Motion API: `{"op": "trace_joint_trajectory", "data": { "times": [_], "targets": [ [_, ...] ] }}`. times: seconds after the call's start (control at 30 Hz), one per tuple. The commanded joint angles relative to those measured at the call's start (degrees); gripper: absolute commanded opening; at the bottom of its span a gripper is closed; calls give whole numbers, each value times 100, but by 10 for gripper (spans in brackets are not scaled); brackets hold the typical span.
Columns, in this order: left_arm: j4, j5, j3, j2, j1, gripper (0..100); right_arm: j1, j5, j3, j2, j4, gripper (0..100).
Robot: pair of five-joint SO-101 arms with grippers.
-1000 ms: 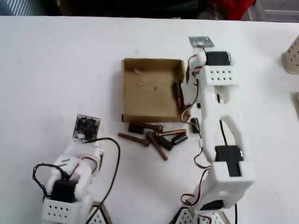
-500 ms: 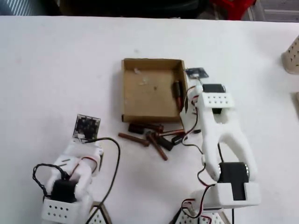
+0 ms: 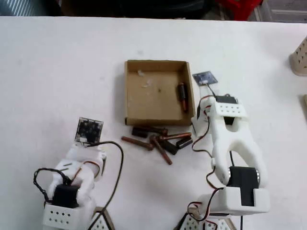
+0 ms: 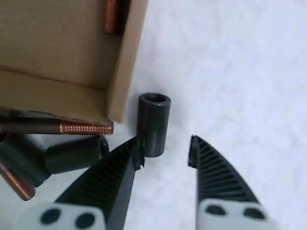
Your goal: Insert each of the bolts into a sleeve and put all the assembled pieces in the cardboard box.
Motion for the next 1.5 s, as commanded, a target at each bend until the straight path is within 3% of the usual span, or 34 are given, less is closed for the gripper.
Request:
{"op": "trace_joint_trajectory", "data": {
  "times": [0.0, 0.17, 0.3, 0.93, 1.17, 1.47],
  "targets": [
    [26, -53, -9, -66, -66, 24, -57, 35, 53, -259, -268, 179],
    [26, -53, -9, -66, -66, 24, -75, -35, 62, -259, -505, 115],
    [26, -53, -9, -66, -66, 24, -75, -703, 79, -259, -725, 77],
    [26, -53, -9, -66, -242, 27, -207, -712, -782, 1376, -259, 74],
    [0, -53, -9, -66, -242, 27, -198, -712, -756, 1244, -189, 15],
    [-9, -53, -9, -75, -242, 27, -13, -747, -747, 101, 884, 17]
  ]
}}
